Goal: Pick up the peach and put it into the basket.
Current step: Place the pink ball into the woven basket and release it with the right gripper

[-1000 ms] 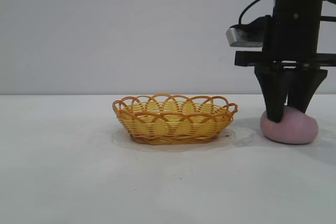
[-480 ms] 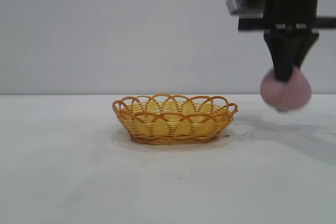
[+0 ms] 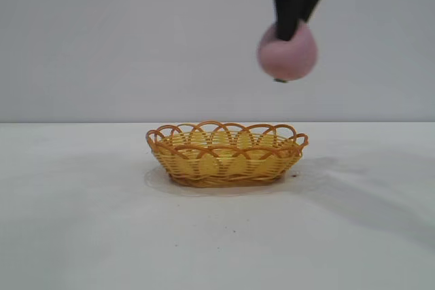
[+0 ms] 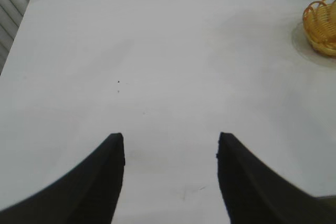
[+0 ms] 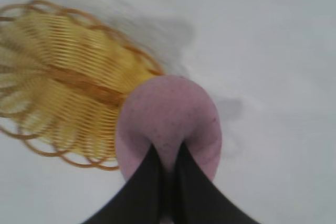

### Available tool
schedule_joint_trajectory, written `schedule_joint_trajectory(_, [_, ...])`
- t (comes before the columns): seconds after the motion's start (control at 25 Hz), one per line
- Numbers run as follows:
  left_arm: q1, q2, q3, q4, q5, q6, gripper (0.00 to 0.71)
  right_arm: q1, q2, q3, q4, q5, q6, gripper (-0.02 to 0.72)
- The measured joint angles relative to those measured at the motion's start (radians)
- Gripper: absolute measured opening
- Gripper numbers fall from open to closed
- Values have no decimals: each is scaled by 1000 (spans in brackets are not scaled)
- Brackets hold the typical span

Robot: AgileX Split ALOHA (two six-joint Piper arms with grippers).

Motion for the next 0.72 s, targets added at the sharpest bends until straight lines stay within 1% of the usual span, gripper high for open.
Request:
schedule_joint_trajectory(0.12, [0, 0, 0, 0, 0, 0, 386, 40, 44, 0, 0, -19, -1, 0])
schedule_joint_trajectory(0.32, [0, 0, 0, 0, 0, 0, 386, 61, 121, 0, 8, -86, -2, 0])
schedule_joint_trajectory(0.56, [0, 0, 0, 0, 0, 0, 386, 61, 190, 0, 13, -94, -2, 0])
schedule_joint_trajectory(0.6, [0, 0, 0, 0, 0, 0, 386, 61, 199, 0, 14, -94, -2, 62])
schedule_joint_trajectory(0.64, [0, 0, 0, 0, 0, 0, 386, 61, 204, 0, 14, -96, -2, 62])
schedule_joint_trajectory(0.72, [0, 0, 0, 0, 0, 0, 386, 61, 207, 0, 15, -109, -2, 169])
